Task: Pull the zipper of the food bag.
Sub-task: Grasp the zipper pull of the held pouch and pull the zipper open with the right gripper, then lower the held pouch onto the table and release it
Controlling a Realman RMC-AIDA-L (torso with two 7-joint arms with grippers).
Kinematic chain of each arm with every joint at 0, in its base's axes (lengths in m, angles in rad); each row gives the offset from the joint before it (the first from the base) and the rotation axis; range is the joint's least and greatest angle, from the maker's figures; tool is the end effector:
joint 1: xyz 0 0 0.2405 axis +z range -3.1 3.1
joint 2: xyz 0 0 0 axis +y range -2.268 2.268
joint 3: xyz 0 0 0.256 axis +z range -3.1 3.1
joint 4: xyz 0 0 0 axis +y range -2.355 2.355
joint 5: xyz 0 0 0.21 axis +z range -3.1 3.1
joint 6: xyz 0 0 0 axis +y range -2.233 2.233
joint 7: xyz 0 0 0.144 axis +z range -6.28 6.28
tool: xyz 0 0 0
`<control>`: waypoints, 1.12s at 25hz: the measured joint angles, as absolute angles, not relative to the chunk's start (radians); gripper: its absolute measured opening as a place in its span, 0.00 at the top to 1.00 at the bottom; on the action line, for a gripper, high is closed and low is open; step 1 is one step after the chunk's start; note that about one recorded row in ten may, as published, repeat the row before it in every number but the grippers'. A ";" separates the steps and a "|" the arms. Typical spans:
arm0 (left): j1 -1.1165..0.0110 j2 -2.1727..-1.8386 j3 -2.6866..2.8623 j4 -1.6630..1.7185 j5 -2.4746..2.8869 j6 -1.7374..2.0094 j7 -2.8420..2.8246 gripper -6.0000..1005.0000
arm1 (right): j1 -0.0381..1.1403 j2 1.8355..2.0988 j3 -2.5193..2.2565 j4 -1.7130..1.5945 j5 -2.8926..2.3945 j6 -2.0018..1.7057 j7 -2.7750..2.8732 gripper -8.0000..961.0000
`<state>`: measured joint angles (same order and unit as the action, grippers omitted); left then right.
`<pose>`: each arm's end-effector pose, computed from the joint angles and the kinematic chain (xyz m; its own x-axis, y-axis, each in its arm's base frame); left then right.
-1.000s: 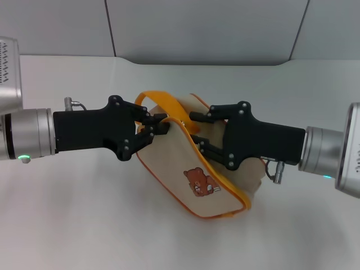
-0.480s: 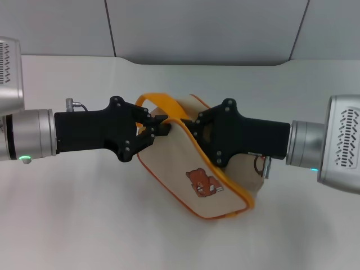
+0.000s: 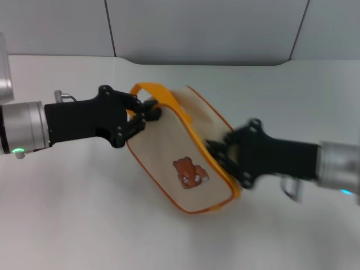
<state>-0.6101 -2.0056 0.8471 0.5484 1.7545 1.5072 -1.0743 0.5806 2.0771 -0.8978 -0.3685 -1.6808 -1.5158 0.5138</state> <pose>-0.2309 0.3595 0.0073 0.8533 0.0009 0.5215 0.1769 -0.9412 -0.2878 0.2346 0.3201 -0.0480 0.8116 0.3281 -0.4834 0.1132 -0.9001 -0.4208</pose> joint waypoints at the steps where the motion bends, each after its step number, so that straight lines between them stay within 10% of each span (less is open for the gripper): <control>1: -0.608 -2.006 0.835 0.546 1.755 1.497 -1.075 0.88 | 0.546 2.075 -0.897 -0.404 -1.702 -1.540 0.550 0.99; 16: -0.583 -2.012 0.820 0.530 1.753 1.481 -1.093 0.82 | 0.398 2.063 -0.729 -0.492 -1.739 -1.721 0.734 0.99; 28: -0.490 -2.069 0.833 0.496 1.758 1.453 -1.084 0.78 | 0.473 2.063 -0.621 -0.417 -1.738 -1.728 0.881 0.64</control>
<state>-0.4897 -2.0689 0.8332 0.4955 1.7581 1.4533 -1.0838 0.4725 2.0630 -0.6207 -0.4165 -1.7379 -1.7279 0.8810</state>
